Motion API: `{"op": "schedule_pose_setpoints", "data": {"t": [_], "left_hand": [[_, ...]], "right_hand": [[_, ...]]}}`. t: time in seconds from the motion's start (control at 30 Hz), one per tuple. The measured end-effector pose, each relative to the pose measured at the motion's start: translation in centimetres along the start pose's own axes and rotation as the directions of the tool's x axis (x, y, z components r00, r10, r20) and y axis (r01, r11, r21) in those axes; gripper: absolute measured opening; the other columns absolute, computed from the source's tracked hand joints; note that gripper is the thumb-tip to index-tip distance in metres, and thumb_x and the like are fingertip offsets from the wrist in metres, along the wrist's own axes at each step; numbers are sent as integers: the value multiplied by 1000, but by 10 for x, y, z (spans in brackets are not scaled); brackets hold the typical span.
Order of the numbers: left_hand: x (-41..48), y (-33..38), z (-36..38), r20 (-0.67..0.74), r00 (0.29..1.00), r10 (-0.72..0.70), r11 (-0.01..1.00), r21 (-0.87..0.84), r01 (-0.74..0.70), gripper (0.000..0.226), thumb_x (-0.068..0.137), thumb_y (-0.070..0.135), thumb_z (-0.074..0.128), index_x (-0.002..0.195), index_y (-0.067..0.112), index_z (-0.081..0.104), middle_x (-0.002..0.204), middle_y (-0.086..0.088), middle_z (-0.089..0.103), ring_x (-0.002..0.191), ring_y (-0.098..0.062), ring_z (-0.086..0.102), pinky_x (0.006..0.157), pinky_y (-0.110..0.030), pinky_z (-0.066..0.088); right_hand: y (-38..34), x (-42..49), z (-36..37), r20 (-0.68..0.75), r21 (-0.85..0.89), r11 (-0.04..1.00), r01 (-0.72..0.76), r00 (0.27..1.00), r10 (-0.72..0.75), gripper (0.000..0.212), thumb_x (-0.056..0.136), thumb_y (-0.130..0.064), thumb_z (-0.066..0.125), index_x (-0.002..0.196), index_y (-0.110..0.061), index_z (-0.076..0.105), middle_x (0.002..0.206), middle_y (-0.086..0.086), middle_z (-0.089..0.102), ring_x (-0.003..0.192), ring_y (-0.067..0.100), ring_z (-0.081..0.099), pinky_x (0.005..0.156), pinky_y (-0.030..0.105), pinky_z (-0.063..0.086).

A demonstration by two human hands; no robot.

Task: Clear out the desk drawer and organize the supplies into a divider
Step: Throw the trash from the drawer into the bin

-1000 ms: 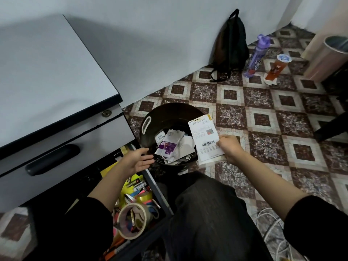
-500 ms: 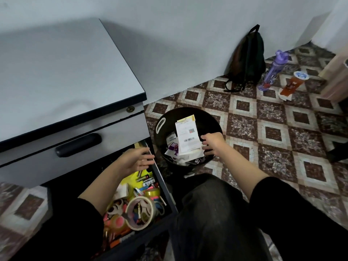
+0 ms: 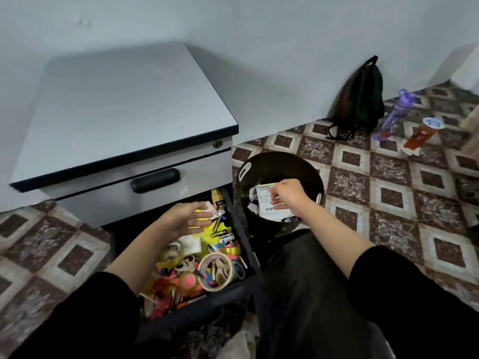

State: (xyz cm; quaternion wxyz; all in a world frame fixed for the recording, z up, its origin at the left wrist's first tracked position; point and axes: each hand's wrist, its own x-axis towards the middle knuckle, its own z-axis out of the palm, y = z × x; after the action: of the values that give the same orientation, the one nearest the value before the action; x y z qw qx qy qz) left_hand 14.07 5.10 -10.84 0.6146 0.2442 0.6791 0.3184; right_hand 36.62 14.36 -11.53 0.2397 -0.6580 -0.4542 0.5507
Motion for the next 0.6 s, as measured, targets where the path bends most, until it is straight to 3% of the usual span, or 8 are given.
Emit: {"op": "schedule_pose_setpoints", "data": {"t": [0.1,0.3,0.43,0.6], "left_hand": [[-17,-9,-15,-18,1000,13,1000,-9,-13,16,98,21,44,90,14,56,93,-3,65,82,-17,62,76,-29,45],[-47,-37,-50,-80,996,36,996,-76,-42,11,95,16,51,85,13,55,94,-7,66,84,-19,63,77,-32,47],[-60,-62,-74,-132,991,-5,992,-123,-11,16,95,16,49,81,14,56,79,-3,70,67,-13,65,72,-30,48],[-61,-93,-95,-207,978,-40,996,-85,23,19,95,18,49,79,14,59,82,-3,64,73,-16,59,73,-31,47]], "right_hand": [[-6,-18,23,86,4,999,49,995,-50,25,90,2,49,67,-7,52,63,8,49,50,20,49,50,27,46],[1,-45,66,188,-37,995,89,979,-81,24,92,0,49,70,-9,52,64,7,48,51,19,49,56,31,48],[13,-51,90,214,-92,992,84,975,-63,23,92,-1,50,71,-9,53,65,7,50,51,18,49,55,30,48],[31,-47,116,219,-188,977,103,974,-60,14,89,0,53,76,-3,56,69,9,54,53,19,53,61,38,53]]}}
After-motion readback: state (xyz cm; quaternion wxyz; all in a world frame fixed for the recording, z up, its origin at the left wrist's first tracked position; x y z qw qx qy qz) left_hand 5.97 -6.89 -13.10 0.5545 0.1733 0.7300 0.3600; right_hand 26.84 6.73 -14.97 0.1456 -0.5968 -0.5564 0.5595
